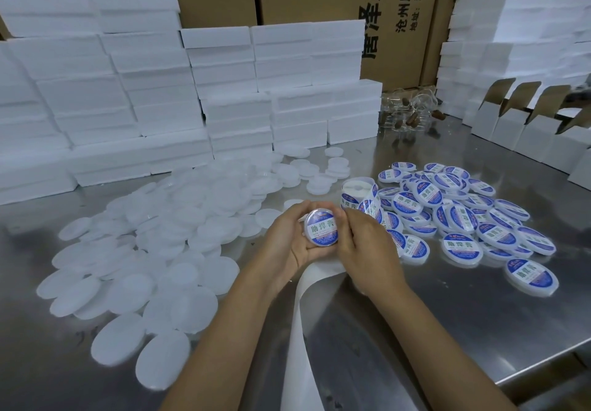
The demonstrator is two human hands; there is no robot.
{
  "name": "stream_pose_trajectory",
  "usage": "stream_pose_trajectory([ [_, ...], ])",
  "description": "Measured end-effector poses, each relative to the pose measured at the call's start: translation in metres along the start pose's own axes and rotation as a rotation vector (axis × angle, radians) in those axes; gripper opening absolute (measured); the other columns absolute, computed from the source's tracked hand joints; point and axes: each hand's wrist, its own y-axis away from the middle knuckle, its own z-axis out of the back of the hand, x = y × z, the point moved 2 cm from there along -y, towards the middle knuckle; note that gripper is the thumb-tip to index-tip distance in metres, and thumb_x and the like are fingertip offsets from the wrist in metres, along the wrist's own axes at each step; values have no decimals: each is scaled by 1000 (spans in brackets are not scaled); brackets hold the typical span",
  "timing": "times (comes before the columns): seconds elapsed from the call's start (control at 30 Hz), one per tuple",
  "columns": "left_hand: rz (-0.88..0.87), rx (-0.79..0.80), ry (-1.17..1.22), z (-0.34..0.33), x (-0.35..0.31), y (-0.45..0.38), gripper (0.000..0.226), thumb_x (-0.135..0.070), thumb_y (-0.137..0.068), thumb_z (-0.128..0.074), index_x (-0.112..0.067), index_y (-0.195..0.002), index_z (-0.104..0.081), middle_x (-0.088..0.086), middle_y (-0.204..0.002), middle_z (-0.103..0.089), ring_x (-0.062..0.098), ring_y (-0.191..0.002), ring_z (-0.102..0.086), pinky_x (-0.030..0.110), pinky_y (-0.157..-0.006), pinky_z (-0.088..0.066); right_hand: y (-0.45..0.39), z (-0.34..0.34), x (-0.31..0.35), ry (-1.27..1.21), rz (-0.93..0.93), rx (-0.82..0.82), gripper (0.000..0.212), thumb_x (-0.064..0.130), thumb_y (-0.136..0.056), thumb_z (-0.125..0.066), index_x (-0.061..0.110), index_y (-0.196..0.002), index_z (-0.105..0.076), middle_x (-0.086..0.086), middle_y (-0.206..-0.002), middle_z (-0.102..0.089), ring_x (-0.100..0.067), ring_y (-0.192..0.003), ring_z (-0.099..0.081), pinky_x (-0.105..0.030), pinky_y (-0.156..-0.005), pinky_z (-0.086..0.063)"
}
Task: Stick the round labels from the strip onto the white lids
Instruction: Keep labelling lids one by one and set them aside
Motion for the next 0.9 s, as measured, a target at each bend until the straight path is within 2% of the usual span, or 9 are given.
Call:
stream_pose_trajectory([
  [0.13,-9,-26,-50,-6,-1,2,42,-33,-108,-38,-2,-111,-66,16,-97,-73,31,-91,-69,46,-89,-56,1,5,7,176,17,-33,62,76,-87,-36,18,-74,-54,5,-67,-54,-14,-64,-49,-34,-58,-40],
  [0.33,7,-55,-81,-12,-2,6,39,-30,-107,-39,0,-114,-63,20,-112,-67,33,-102,-64,46,-88,-56,1,3,-1,69,-3,-90,50,44,-103,-35,12,-75,-62,-2,-67,-59,-21,-63,-53,-40,-62,-43],
  [0.43,27,-83,28,-13,-4,7,37,-26,-107,-41,3,-110,-63,23,-108,-67,31,-93,-66,42,-77,-61,1,1,0,60,10,-67,49,54,-100,-31,23,-75,-59,6,-67,-59,-16,-65,-54,-36,-59,-38],
  [0.5,26,-95,76,-12,-7,7,37,-26,-108,-38,3,-109,-61,27,-112,-68,33,-91,-66,46,-81,-58,4,1,5,69,51,-60,40,70,-91,-39,37,-68,-45,13,-62,-51,-5,-61,-48,-25,-55,-29],
  [0.57,16,-112,73,-9,-8,7,37,-26,-108,-36,2,-109,-60,28,-117,-67,34,-91,-67,50,-85,-56,4,-2,7,57,70,-37,38,78,-83,-46,42,-71,-39,19,-62,-46,4,-63,-47,-20,-55,-25],
  [0.67,17,-129,122,-8,-8,5,31,-22,-107,-40,2,-108,-60,28,-112,-67,37,-94,-65,54,-90,-55,3,-7,1,-9,80,14,34,74,-85,-51,41,-84,-46,21,-72,-51,6,-77,-51,-18,-57,-29],
  [0.73,26,-139,164,-8,-8,4,28,-18,-104,-43,3,-111,-60,27,-108,-66,38,-95,-64,56,-94,-55,3,-9,-2,-47,93,61,29,63,-92,-51,37,-82,-43,18,-75,-51,0,-79,-50,-22,-59,-35],
  [0.83,19,-148,211,-6,-10,3,25,-14,-102,-46,2,-94,-62,22,-83,-72,31,-71,-72,44,-63,-64,3,-10,-1,-64,130,80,25,51,-100,-44,33,-83,-44,17,-76,-51,-3,-78,-51,-25,-61,-39],
  [0.9,7,-165,185,-5,-10,2,20,-12,-100,-51,3,-93,-63,21,-81,-72,29,-72,-71,41,-61,-63,2,-9,0,-78,133,74,20,39,-105,-42,31,-87,-45,21,-76,-49,1,-77,-51,-23,-63,-36],
])
